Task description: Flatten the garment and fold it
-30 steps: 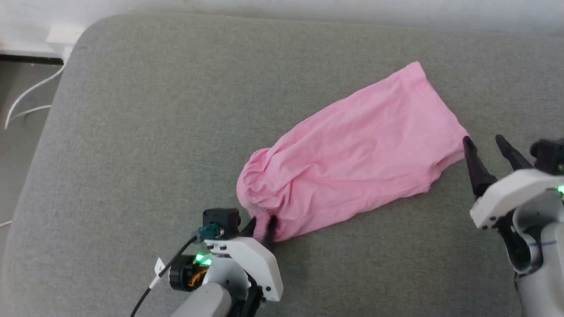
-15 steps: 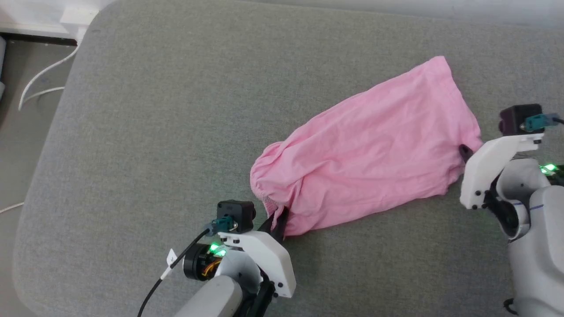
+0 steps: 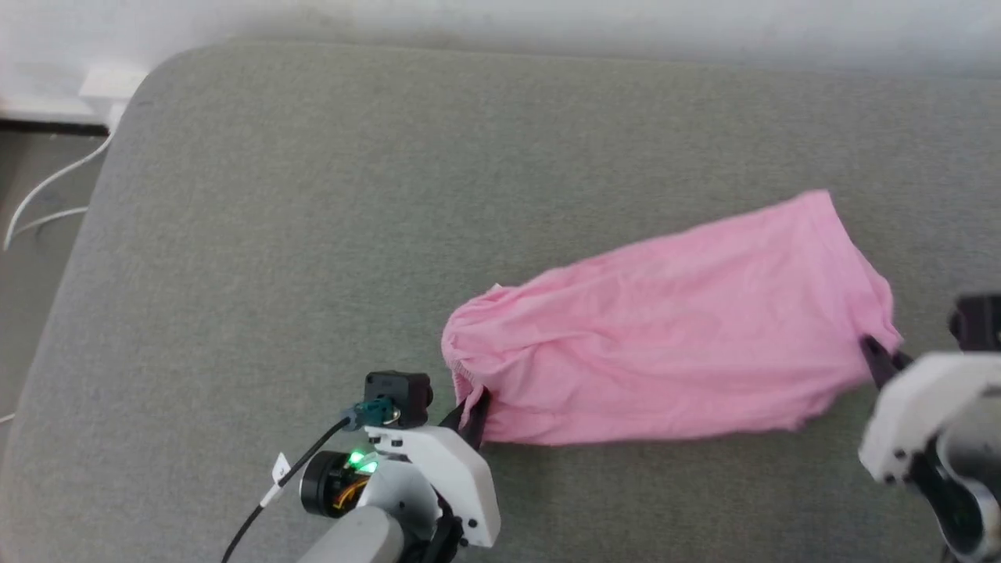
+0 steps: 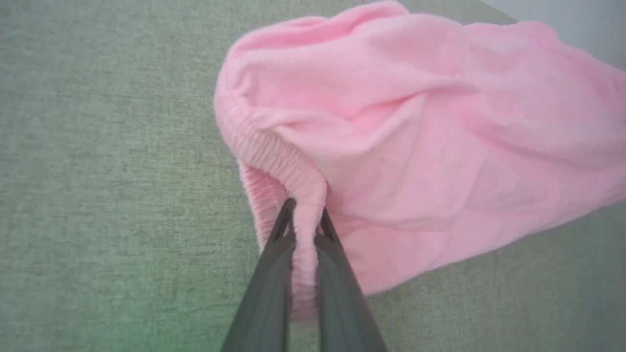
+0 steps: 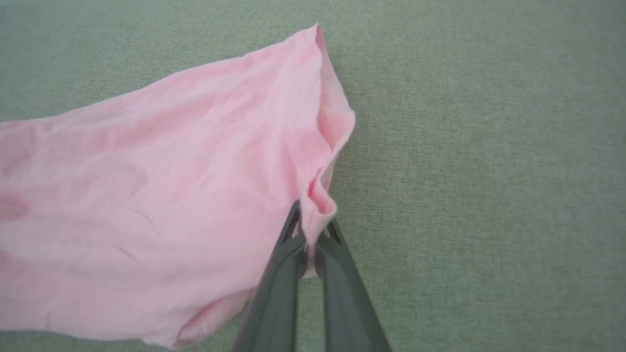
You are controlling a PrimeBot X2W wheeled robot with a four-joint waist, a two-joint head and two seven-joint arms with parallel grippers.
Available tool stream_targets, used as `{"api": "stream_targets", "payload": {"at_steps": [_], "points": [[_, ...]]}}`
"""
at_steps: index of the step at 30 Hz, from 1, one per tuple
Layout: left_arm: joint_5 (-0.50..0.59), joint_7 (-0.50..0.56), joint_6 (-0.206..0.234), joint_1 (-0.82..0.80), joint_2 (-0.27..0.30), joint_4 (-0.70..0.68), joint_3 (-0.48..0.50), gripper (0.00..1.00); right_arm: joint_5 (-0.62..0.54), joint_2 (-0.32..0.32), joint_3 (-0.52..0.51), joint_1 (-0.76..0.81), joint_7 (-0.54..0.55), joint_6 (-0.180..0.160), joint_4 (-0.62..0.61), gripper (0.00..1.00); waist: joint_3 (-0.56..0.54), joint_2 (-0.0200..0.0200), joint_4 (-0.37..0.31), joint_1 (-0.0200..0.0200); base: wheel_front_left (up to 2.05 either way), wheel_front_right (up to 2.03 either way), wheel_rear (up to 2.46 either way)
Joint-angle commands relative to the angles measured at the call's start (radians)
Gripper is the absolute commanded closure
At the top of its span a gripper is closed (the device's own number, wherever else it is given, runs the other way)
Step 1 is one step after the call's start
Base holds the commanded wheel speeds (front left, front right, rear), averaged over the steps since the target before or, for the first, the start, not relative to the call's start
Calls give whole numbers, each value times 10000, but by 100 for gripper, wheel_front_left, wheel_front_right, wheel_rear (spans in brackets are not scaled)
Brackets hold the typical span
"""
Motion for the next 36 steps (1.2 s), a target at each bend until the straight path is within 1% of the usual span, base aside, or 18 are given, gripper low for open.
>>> {"api": "stream_targets", "payload": {"at_steps": [1, 3, 5, 8, 9, 10, 11, 12, 13, 17, 18, 22, 24, 26, 28, 30, 32, 36], "points": [[-30, 145, 99, 146, 173, -210, -8, 100, 12, 78, -215, 490, 73, -11, -457, 100, -165, -1, -271, 1, 0, 0, 0], [-32, 392, 141, 218, 345, -433, -62, 100, 106, 172, -382, 1049, 116, -11, -784, 100, -171, -1, -406, 1, 0, 0, 0], [-69, 660, 161, 310, 491, -592, -134, 100, 228, 225, -442, 1477, -1, -11, -731, 100, -165, -1, -541, 1, 0, 0, 0], [-106, 951, 164, 469, 659, -701, -261, 100, 798, 245, -386, 1815, -459, -11, 6, 100, -189, -1, -730, 1, 0, 0, 0], [-106, 951, 164, 469, 659, -701, -261, 100, 798, 245, -386, 1815, -459, -11, 6, 100, -189, -1, -730, 1, 0, 0, 0], [-138, 1011, 101, 515, 682, -737, -321, 100, 942, 246, -379, 1838, -712, -11, 321, 100, -209, -1, -775, 1, 0, 0, 0], [-184, 1060, -5, 559, 701, -764, -390, 60, 1077, 247, -345, 1842, -962, -11, 645, 59, -240, -1, -816, 1, 0, 0, 0], [-243, 1082, -63, 620, 715, -768, -413, 13, 1191, 248, -291, 1838, -1192, -11, 959, 0, -286, -1, -855, 1, 0, 0, 0], [-242, 1042, -87, 661, 745, -773, -419, 0, 1219, 249, -248, 1828, -1395, -11, 1216, 0, -326, -1, -885, 1, 0, 0, 0], [-153, 405, -102, 797, 855, -866, -205, 0, 1274, 250, -285, 1608, -2457, -11, 1634, 0, -528, -1, -1000, 1, 0, 0, 0], [30, -832, -107, 808, 917, -1022, 287, 0, 1088, 251, -381, 1315, -3519, -11, 1478, 0, -594, -1, -1035, 1, 0, 0, 0], [370, -2585, -189, 668, 957, -989, 897, 0, 965, 251, -363, 1045, -4137, -11, 1577, 0, -606, -1, -1025, 1, 0, 0, 0], [561, -3437, -233, 545, 934, -790, 1206, 0, 823, 251, -382, 855, -4251, -11, 1780, 0, -569, -1, -1008, 1, 0, 0, 0], [793, -3827, -330, 357, 863, -572, 1511, 0, 747, 251, -398, 589, -4300, -11, 2080, 0, -505, -1, -995, 1, 0, 0, 0], [1071, -3958, -512, 140, 752, -397, 1832, 0, 664, 251, -431, 245, -4268, -11, 2468, 0, -409, -1, -993, 1, 0, 0, 0], [1527, -3981, -718, -102, 508, -566, 2425, 0, 688, 251, -483, -163, -4093, -11, 3036, 0, -298, -1, -984, 1, 0, 0, 0], [2101, -3986, -948, -191, 223, -751, 3026, 0, 721, 251, -543, -561, -3730, -11, 3686, 0, -199, -1, -965, 1, 0, 0, 0], [3052, -3988, -1348, -139, -364, -833, 4000, 0, 833, 252, -344, -1181, -2762, -11, 4746, 0, -129, -1, -931, 1, 0, 0, 0]]}}
